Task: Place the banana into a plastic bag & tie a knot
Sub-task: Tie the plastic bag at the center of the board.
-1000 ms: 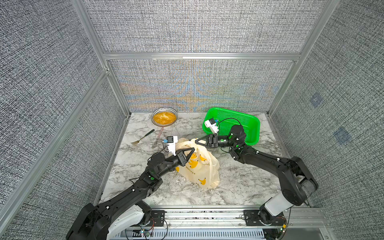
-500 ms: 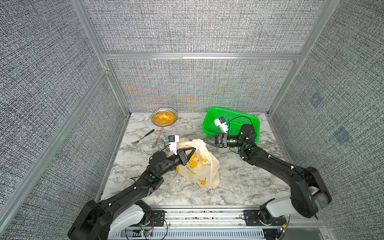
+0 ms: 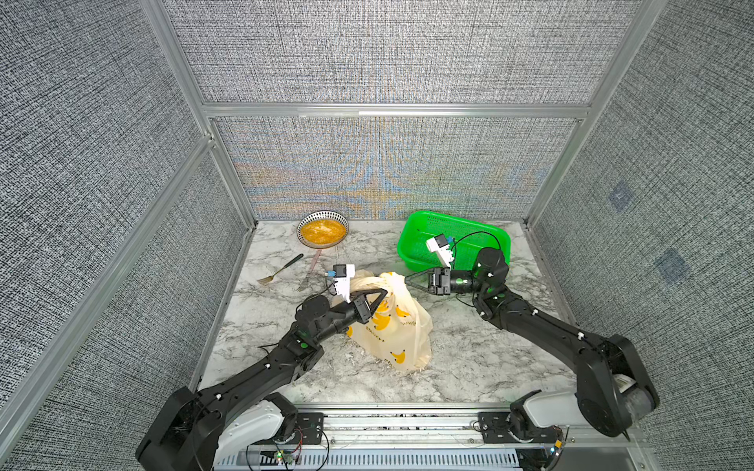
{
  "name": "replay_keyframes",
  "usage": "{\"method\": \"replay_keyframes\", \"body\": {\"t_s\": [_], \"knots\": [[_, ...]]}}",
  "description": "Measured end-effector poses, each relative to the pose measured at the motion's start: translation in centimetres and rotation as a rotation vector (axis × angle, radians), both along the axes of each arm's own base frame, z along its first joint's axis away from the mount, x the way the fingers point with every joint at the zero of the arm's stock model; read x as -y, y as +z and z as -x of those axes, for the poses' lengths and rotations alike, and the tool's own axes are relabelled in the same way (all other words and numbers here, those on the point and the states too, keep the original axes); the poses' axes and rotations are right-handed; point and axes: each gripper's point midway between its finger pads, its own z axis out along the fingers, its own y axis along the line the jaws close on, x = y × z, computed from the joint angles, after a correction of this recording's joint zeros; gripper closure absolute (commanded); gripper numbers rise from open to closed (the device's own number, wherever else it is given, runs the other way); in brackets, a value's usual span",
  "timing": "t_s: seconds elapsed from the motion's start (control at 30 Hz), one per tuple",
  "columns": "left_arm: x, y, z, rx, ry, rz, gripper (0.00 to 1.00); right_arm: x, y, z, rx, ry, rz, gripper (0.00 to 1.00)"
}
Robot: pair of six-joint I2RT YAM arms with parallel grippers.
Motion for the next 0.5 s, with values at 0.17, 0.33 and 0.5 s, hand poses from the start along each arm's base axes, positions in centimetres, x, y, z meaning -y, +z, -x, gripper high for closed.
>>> {"method": "replay_keyframes", "body": {"t_s": [0.17, 0.33, 0.5], "knots": [[0.4, -0.1, 0.1, -0.004, -0.017, -0.003, 1.0, -0.1, 0.1, 0.2, 0.003, 0.013, -0.002, 1.0], [0.4, 0.2, 0.3, 0.001, -0.023, 0.001, 1.0, 0.2, 0.3, 0.0, 0.01, 0.001, 0.004, 1.0], [-0.3, 1.6, 1.2, 0.016, -0.025, 0.015, 1.0, 1.4, 1.0, -1.6, 0.063, -0.095, 0.059, 1.0]]}}
